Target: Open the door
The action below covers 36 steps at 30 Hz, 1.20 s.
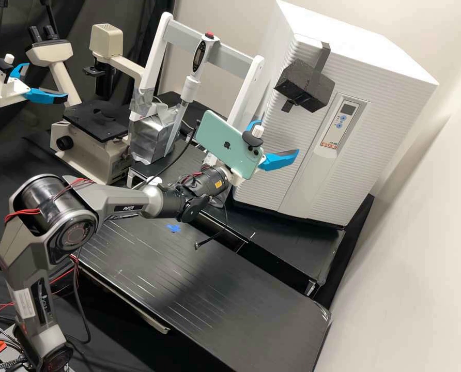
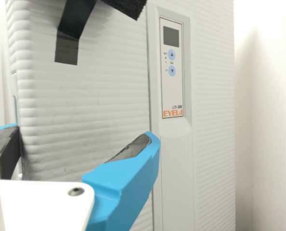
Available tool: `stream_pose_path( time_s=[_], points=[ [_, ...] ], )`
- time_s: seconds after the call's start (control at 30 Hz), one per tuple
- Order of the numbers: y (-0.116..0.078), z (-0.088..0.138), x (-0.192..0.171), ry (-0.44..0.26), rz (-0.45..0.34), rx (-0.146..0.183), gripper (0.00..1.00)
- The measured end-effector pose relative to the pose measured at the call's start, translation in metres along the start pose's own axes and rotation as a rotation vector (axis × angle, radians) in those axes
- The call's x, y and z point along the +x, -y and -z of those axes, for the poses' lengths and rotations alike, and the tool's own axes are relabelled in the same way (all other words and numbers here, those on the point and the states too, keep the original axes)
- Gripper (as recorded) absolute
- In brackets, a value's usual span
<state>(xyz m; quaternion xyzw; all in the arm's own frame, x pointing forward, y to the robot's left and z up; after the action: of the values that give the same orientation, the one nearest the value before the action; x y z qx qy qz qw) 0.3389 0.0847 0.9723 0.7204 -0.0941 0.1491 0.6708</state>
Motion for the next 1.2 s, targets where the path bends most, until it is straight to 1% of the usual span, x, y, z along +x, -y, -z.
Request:
stream_pose_path(
  time_s=[0.2, 0.23, 0.43, 0.53, 0.77, 0.93, 1.0, 1.1, 1.2],
  points=[
    [0.0000, 0.0000, 0.0000, 0.000, 0.000, -0.004, 0.00],
    [0.0004, 0.0003, 0.0000, -0.003, 0.004, -0.010, 0.00],
    [-0.0005, 0.0025, -0.0014, -0.009, 0.009, -0.020, 0.00],
    [0.0005, 0.0026, -0.0017, -0.014, 0.018, -0.031, 0.00],
    [0.0025, 0.0010, -0.0040, -0.014, 0.025, -0.034, 0.00],
    [0.0014, -0.0002, -0.0041, -0.022, 0.036, -0.061, 0.00],
    [0.0007, -0.0008, -0.0041, -0.022, 0.037, -0.057, 0.00],
    [0.0003, -0.0021, -0.0050, -0.031, 0.041, -0.058, 0.00],
    [-0.0003, -0.0057, -0.0071, -0.040, 0.047, -0.072, 0.00]
  ],
)
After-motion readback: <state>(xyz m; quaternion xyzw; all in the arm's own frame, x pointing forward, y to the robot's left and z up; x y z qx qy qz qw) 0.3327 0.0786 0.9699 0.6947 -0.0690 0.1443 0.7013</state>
